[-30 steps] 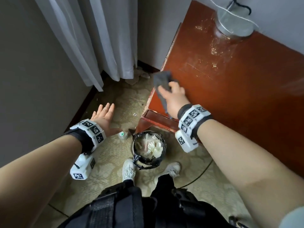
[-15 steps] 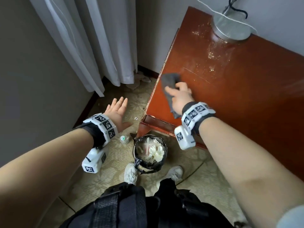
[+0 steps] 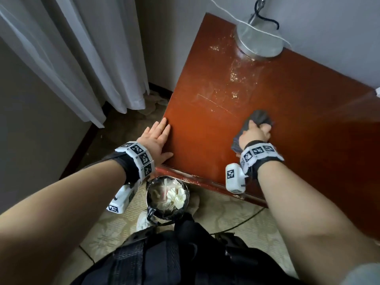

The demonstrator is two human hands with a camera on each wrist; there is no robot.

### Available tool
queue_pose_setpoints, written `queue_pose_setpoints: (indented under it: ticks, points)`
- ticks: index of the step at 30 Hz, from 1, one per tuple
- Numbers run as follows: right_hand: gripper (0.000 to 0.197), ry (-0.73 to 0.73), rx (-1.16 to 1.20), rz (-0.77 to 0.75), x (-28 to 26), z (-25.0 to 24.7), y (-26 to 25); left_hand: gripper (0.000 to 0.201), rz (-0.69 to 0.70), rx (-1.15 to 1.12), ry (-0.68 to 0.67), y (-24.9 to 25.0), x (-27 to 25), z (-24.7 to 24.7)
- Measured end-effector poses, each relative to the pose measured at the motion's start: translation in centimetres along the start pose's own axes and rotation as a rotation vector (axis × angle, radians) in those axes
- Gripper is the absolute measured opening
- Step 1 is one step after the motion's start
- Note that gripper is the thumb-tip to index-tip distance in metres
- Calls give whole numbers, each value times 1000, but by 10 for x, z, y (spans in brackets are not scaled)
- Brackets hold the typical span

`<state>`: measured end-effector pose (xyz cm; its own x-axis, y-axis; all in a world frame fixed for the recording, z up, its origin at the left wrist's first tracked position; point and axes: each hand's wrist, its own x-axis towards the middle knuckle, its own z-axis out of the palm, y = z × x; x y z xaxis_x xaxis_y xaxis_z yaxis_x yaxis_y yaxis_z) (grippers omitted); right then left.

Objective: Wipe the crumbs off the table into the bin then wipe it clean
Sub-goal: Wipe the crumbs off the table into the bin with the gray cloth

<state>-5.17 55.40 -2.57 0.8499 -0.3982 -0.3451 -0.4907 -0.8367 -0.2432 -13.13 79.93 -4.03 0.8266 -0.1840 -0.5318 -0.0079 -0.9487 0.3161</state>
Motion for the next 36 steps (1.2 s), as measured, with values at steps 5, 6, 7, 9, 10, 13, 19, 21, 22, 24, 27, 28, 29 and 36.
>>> queue_pose_setpoints:
  ticks: [5, 6, 7, 9, 10, 13, 19, 21, 22, 24, 27, 28, 29, 36]
  points:
    - [46, -179, 17, -484, -22, 32, -86, 85, -139, -128, 107, -13, -4, -12]
    - [43, -233, 39, -560, -29, 39, -98, 86, -212, -175, 159, -17, -8, -14]
    - [40, -257, 19, -653, -36, 43, -105, 87, -280, -221, 215, -21, -11, -16]
    - [40, -453, -37, -871, -50, 42, -115, 87, -375, -286, 293, -27, -16, -20]
    - [41, -505, -46, -951, -48, 43, -114, 86, -404, -307, 314, -28, -18, -23]
    - [44, -495, 110, -936, -36, 21, -107, 80, -438, -332, 375, -25, -13, -29]
    - [44, -446, -44, -910, 7, -22, -72, 78, -304, -296, 433, 23, 24, -48]
    - [43, -474, -93, -864, 21, -26, -54, 83, -202, -203, 395, 45, 38, -50]
    - [41, -419, -89, -830, 31, -31, -47, 86, -152, -125, 349, 54, 44, -50]
    - [41, -274, -103, -717, 55, -43, -31, 90, -63, 83, 214, 70, 55, -49]
    - [44, -100, -175, -539, 90, -59, -11, 94, 5, 285, 23, 84, 63, -43]
    - [46, -71, -198, -487, 100, -60, -6, 95, 5, 302, -12, 86, 64, -40]
    - [48, -68, -216, -438, 108, -60, -1, 96, -5, 309, -34, 87, 65, -37]
    - [56, -117, -264, -306, 134, -34, 15, 88, -124, 280, -56, 110, 79, -29]
